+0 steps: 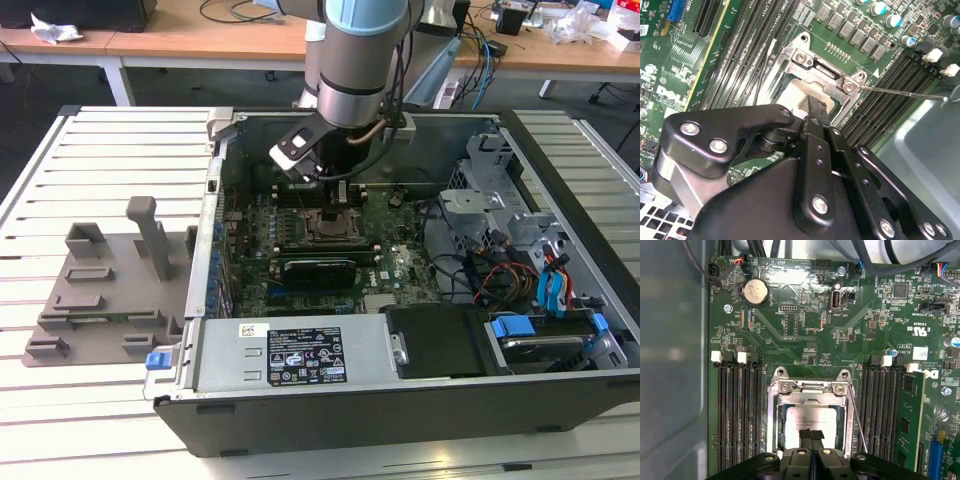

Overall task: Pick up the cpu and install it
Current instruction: 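Close the cpu cover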

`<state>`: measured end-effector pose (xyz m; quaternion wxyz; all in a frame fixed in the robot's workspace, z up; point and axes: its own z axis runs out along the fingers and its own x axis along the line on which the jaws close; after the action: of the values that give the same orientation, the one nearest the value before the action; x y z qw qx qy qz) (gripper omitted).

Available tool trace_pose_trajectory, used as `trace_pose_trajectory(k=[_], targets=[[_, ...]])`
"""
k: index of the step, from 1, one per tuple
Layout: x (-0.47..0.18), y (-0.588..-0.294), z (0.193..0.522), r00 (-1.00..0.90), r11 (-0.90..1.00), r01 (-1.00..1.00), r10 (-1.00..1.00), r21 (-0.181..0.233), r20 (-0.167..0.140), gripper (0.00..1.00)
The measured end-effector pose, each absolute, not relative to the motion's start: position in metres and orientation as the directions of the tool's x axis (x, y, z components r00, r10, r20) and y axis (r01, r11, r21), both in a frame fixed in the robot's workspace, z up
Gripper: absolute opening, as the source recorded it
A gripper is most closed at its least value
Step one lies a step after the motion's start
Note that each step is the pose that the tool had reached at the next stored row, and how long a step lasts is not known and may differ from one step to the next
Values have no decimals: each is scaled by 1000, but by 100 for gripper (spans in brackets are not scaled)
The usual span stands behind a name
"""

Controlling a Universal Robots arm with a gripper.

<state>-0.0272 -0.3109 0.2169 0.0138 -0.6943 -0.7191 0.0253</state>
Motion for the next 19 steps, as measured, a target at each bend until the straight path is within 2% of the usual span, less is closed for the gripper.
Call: trace_pose_trajectory(k=[14, 19], targets=[[-27, -311, 261, -36, 35, 998, 999, -55, -15, 11], [-27, -311, 262, -36, 35, 998, 999, -55, -15, 11]])
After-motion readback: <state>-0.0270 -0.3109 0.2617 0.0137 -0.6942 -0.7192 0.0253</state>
